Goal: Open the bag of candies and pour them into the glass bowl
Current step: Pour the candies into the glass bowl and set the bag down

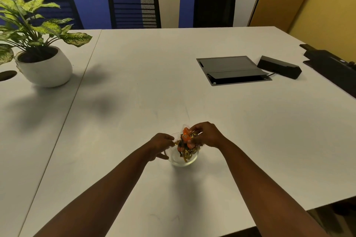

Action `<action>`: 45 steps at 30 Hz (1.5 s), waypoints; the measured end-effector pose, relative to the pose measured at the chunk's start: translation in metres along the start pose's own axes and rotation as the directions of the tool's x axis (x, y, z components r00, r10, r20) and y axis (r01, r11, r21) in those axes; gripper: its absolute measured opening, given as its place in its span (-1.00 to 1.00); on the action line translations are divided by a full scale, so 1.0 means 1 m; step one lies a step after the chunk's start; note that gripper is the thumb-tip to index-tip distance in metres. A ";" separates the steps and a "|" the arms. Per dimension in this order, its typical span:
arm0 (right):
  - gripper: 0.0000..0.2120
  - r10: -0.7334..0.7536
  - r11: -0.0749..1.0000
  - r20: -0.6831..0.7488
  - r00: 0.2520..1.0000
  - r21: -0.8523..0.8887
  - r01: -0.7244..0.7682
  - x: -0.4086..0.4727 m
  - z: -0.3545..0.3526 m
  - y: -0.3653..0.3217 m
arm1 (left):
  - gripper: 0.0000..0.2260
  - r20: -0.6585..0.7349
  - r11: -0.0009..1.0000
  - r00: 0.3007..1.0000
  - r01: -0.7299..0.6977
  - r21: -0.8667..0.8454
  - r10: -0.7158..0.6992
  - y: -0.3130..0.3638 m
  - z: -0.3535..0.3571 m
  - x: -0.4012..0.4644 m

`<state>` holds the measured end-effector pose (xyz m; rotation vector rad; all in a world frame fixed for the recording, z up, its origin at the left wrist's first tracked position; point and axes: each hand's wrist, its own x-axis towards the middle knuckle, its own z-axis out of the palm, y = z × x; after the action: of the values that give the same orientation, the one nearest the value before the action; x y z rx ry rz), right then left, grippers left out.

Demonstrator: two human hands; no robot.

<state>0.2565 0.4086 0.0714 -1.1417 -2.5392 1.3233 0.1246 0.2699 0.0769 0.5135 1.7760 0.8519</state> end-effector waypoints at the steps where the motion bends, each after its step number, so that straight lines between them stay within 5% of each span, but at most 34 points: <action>1: -0.60 -0.009 1.000 -0.001 1.000 -0.013 0.009 0.000 -0.001 -0.001 | -0.60 0.005 1.000 1.000 0.002 0.003 -0.002 0.000 0.000 -0.001; 22: -0.85 -0.146 0.964 -0.026 0.989 -0.228 0.136 -0.006 -0.015 -0.037 | -0.61 -0.153 0.972 0.962 -0.216 0.089 0.227 -0.003 -0.006 0.001; 29: -0.80 -0.165 0.978 0.007 0.986 -0.129 0.165 -0.005 -0.029 -0.058 | -0.61 -0.184 0.942 0.924 -0.324 0.083 0.334 -0.004 -0.007 -0.001; 34: -0.76 -0.176 0.980 0.006 0.984 -0.088 0.176 -0.002 -0.027 -0.066 | -0.92 -0.284 0.931 0.887 -0.347 0.109 0.364 -0.003 -0.010 -0.002; 37: -0.56 -0.185 0.982 -0.047 0.982 -0.037 0.183 -0.001 -0.021 -0.063 | -0.93 -0.344 0.933 0.868 -0.352 0.079 0.357 -0.006 -0.018 -0.004; 42: -0.46 0.003 0.990 -0.208 0.978 0.140 0.027 0.005 -0.007 -0.046 | -0.89 -0.410 0.940 0.883 -0.310 -0.143 0.229 -0.020 -0.039 -0.010; 45: -0.49 0.176 0.979 -0.156 0.972 0.131 -0.156 0.009 0.003 -0.032 | -0.95 -0.449 0.932 0.883 -0.270 -0.240 0.140 -0.036 -0.050 -0.010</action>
<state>0.2302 0.4007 0.0904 -1.4028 -2.2597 1.3284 0.0839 0.2245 0.0659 0.3365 1.9549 1.4476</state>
